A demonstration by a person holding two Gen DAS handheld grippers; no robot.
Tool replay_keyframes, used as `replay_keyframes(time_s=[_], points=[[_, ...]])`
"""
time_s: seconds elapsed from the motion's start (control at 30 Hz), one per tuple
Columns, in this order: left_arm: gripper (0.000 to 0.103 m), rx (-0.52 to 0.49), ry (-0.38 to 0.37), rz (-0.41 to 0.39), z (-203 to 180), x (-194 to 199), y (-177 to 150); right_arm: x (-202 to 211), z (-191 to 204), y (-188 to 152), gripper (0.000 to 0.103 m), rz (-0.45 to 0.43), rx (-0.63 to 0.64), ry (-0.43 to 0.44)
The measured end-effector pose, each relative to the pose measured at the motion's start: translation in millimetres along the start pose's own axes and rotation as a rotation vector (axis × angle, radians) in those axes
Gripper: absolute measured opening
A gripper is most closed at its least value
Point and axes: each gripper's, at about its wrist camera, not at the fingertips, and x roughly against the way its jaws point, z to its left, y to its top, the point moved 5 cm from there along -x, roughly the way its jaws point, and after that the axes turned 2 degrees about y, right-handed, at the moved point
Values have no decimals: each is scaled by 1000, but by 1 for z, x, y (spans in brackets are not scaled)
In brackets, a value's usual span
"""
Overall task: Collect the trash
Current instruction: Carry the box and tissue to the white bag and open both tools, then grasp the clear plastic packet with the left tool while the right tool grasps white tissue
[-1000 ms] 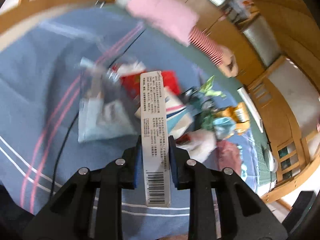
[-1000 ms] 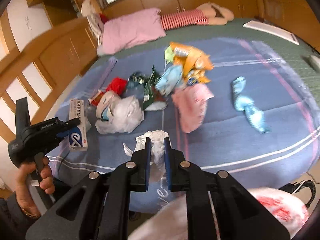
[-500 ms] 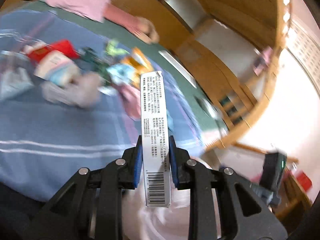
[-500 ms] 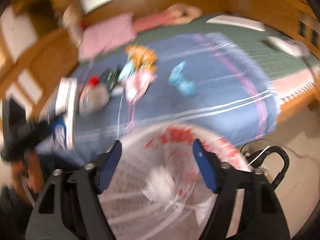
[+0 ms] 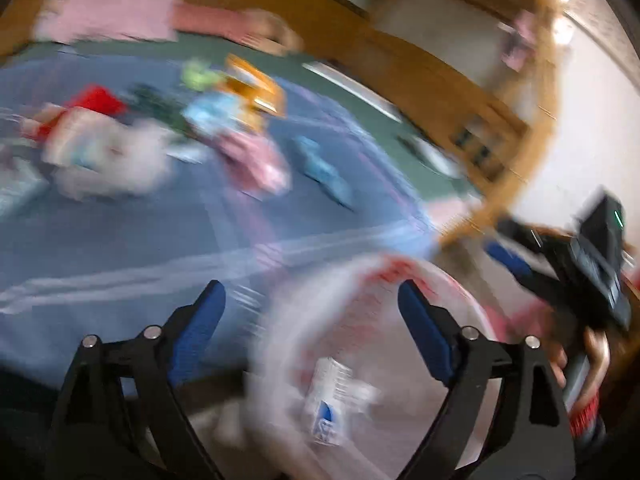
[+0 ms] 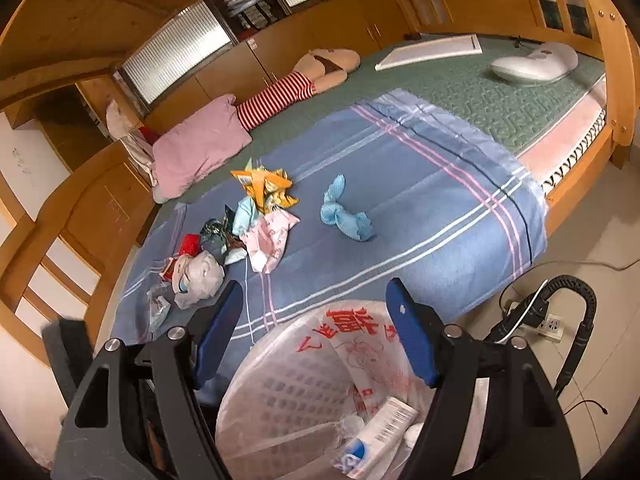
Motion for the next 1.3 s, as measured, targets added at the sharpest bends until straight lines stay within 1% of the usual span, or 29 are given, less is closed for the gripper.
replay_keyframes(time_s=[0.07,0.1,0.13,0.17,0.2,0.3,0.37,0.4,0.43,0.47,0.53,0.57,0.6,0.67,0.7,0.8,0.87,0.9,0.93,0.97,1.03,1.07,1.1,1.17,1.23,1.3], points=[[89,13,156,-79,29,15,26,-10,2,-3,73,28,5,-12],[92,33,262,-127,47,25,41,-14,4,-4,73,39,11,-21],[95,59,357,-152,64,32,54,-22,8,-5,73,59,23,-31],[96,83,434,-158,81,37,66,-26,11,-6,73,68,31,-33],[96,119,518,-169,106,43,82,-30,15,-7,73,79,39,-35],[96,204,622,-188,159,51,104,-54,40,-6,73,125,76,-33],[96,251,674,-206,190,59,101,-72,60,-4,73,139,112,-17],[96,290,721,-211,206,63,99,-82,70,-3,73,146,130,-13],[95,348,770,-183,221,66,94,-100,87,-4,73,160,171,-13],[95,385,789,-176,230,67,91,-113,99,-4,73,168,198,-12],[96,452,823,-188,242,75,83,-147,124,-9,73,198,238,-2],[96,474,830,-188,248,78,81,-169,139,-13,73,228,244,13],[96,507,814,-193,254,79,79,-191,154,-18,73,253,245,30],[96,550,798,-199,260,84,71,-224,176,-25,73,280,256,28],[96,581,793,-199,265,84,68,-245,191,-31,73,298,269,15],[96,624,774,-182,268,88,61,-289,225,-43,73,325,312,-27],[96,645,772,-176,273,88,59,-306,238,-52,73,334,347,-72],[96,651,772,-175,273,88,56,-311,243,-56,63,329,376,-94],[96,659,769,-173,274,89,55,-312,246,-59,52,323,405,-108],[96,666,765,-172,275,89,54,-311,247,-60,49,323,421,-107],[96,679,750,-176,276,89,54,-303,247,-61,30,314,435,-79],[96,695,732,-178,277,89,52,-296,245,-60,25,312,434,-65],[96,717,712,-176,279,89,51,-288,241,-58,22,313,425,-54],[96,756,675,-167,283,86,47,-273,235,-54,22,307,392,-14],[96,763,653,-157,283,82,45,-254,228,-47,22,289,368,11],[96,752,652,-148,281,79,45,-238,221,-44,22,277,348,35]])
